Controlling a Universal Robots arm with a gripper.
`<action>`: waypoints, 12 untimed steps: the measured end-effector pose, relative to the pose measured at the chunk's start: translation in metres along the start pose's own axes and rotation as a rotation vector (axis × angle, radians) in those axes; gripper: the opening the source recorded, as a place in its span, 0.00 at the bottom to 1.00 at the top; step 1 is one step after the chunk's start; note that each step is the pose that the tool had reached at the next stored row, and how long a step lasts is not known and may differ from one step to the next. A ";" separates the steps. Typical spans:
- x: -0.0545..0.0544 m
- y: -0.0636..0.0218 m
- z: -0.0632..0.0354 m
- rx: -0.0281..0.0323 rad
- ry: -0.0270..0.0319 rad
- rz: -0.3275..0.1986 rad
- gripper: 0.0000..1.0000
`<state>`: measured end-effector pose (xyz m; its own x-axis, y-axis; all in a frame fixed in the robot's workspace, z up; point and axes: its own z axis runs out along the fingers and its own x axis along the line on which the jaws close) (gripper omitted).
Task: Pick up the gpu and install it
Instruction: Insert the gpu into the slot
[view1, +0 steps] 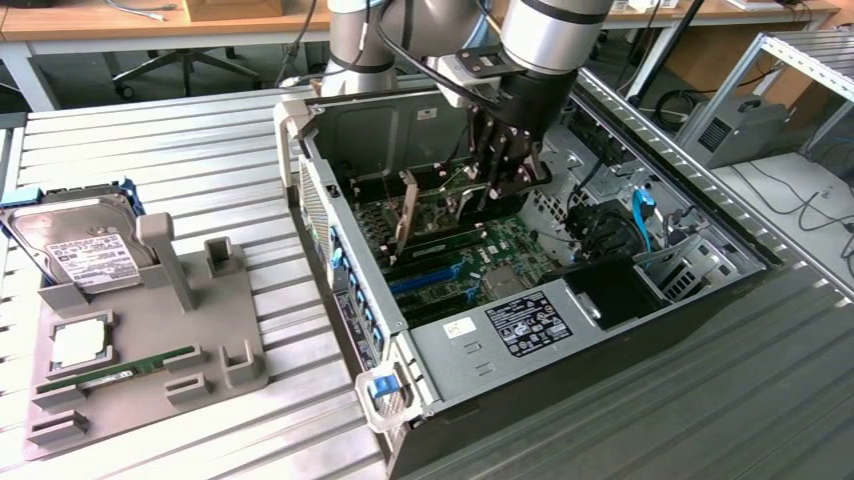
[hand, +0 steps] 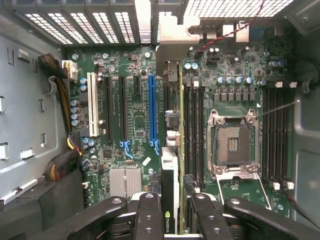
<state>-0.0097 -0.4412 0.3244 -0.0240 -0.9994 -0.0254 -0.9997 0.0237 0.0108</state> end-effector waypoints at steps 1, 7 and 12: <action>0.000 0.0006 0.0009 0.0006 0.0000 0.000 0.27; 0.001 0.0049 0.0054 0.0035 -0.0002 -0.002 0.27; 0.001 0.0076 0.0082 0.0049 -0.0002 -0.003 0.27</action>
<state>-0.0174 -0.4421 0.3163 -0.0207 -0.9995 -0.0257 -0.9998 0.0205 0.0058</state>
